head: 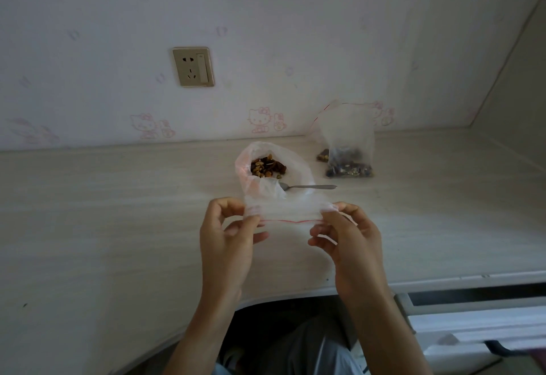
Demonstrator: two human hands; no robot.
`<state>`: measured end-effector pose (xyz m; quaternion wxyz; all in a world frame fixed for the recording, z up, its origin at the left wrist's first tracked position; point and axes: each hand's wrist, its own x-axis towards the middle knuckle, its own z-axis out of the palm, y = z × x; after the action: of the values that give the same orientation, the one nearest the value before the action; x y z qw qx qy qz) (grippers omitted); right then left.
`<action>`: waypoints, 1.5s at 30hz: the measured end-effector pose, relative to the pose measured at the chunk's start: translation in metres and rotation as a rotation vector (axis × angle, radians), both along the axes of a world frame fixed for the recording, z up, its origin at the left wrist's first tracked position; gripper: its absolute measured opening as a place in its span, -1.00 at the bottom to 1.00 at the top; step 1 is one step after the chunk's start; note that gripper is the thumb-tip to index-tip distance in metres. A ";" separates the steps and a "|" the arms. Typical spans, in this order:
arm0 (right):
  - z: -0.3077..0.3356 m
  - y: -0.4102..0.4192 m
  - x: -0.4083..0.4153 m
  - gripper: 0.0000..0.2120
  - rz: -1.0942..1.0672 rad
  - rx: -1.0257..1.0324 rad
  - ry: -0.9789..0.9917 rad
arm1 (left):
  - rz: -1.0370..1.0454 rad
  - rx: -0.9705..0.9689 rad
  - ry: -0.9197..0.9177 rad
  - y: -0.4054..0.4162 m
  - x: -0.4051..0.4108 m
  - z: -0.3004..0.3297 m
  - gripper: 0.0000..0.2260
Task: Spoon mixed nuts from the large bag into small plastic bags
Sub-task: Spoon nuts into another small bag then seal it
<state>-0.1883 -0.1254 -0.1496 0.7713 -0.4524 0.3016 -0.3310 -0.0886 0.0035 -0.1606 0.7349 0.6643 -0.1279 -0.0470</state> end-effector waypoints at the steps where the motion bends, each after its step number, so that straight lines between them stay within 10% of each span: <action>1: -0.001 0.000 0.000 -0.94 -0.019 0.021 -0.012 | 0.002 -0.008 0.001 0.001 0.000 0.000 -0.89; 12: -0.005 -0.005 0.002 -0.93 0.223 0.520 -0.250 | -0.339 -0.394 0.471 0.010 0.000 0.010 -0.83; 23: 0.000 -0.007 0.001 -0.68 0.455 0.449 -0.245 | -0.442 -0.143 0.381 0.011 0.002 0.011 -0.85; 30: -0.001 -0.012 0.000 -0.85 0.467 0.502 -0.269 | -0.595 -0.504 0.850 0.019 0.012 0.012 -0.86; 40: -0.006 -0.009 0.002 -0.71 0.413 -0.018 -0.102 | -0.424 -0.242 0.264 0.003 0.005 0.004 -0.73; 45: -0.009 -0.006 0.007 -0.95 0.232 0.096 -0.039 | -0.188 -0.017 0.138 -0.007 0.001 0.004 -0.82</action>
<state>-0.1811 -0.1312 -0.1582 0.8308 -0.4405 0.2477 -0.2332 -0.0875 -0.0032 -0.1568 0.7400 0.6383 -0.1389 -0.1603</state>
